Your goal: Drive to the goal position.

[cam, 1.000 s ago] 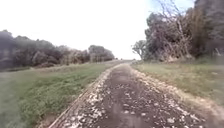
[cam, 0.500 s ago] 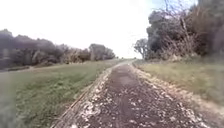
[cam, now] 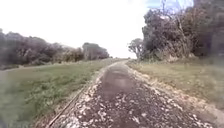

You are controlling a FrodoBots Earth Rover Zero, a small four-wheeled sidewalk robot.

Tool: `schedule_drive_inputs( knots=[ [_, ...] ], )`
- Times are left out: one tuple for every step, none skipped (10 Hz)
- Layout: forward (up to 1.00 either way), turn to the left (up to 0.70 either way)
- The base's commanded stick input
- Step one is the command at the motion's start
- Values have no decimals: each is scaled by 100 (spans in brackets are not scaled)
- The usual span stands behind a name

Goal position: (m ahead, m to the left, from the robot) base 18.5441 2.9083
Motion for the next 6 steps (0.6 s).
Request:
schedule_drive_inputs(
  knots=[
    [85, 0],
    [85, 0],
    [85, 0],
    [85, 0],
    [85, 0],
    [85, 0]
  ],
)
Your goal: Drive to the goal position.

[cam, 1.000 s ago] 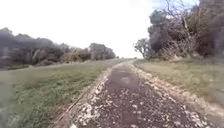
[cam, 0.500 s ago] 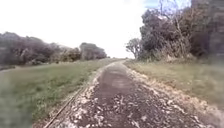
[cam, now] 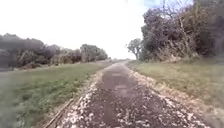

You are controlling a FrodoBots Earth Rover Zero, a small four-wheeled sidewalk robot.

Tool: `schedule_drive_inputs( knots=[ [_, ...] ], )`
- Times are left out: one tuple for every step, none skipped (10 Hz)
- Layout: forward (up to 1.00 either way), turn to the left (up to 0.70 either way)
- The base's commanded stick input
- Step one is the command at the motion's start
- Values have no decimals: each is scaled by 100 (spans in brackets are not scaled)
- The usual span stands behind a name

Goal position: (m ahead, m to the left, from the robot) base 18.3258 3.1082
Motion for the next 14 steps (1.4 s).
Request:
schedule_drive_inputs(
  knots=[
    [85, 0],
    [85, 0],
    [85, 0],
    [85, 0],
    [85, 0],
    [85, 0],
    [85, 0],
    [85, 0],
    [85, 0],
    [85, -2],
    [85, -26],
    [85, -34],
    [85, -32],
    [85, -9]
  ],
)
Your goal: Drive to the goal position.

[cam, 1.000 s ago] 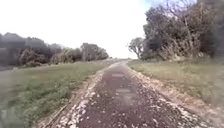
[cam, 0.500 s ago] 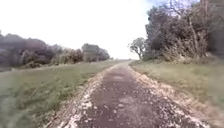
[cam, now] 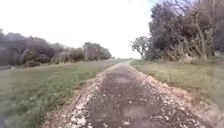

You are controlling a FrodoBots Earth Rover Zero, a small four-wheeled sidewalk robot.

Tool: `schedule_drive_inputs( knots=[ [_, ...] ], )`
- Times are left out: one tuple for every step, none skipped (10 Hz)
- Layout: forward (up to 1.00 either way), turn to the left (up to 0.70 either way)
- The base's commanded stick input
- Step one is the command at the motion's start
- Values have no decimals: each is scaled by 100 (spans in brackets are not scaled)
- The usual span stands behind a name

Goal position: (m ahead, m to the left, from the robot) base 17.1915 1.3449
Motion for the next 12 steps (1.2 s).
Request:
schedule_drive_inputs(
  knots=[
    [85, 0],
    [85, 0],
    [85, 0],
    [85, 0],
    [85, 0],
    [85, 0],
    [85, 0],
    [85, 0],
    [85, 0],
    [85, 0],
    [85, 0],
    [85, -1]
  ],
)
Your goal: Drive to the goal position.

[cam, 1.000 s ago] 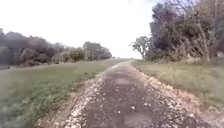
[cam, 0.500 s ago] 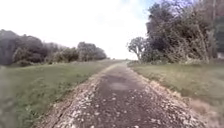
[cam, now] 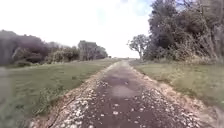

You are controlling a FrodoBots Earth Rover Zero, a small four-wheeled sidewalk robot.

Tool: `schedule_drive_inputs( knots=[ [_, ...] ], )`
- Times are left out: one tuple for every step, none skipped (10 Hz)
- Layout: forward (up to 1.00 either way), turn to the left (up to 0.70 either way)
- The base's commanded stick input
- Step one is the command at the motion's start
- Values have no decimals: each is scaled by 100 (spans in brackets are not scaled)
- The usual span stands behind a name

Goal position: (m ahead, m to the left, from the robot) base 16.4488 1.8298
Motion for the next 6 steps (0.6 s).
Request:
schedule_drive_inputs(
  knots=[
    [85, -2],
    [85, -2],
    [85, -2],
    [85, -2],
    [85, -2],
    [85, -2]
  ],
)
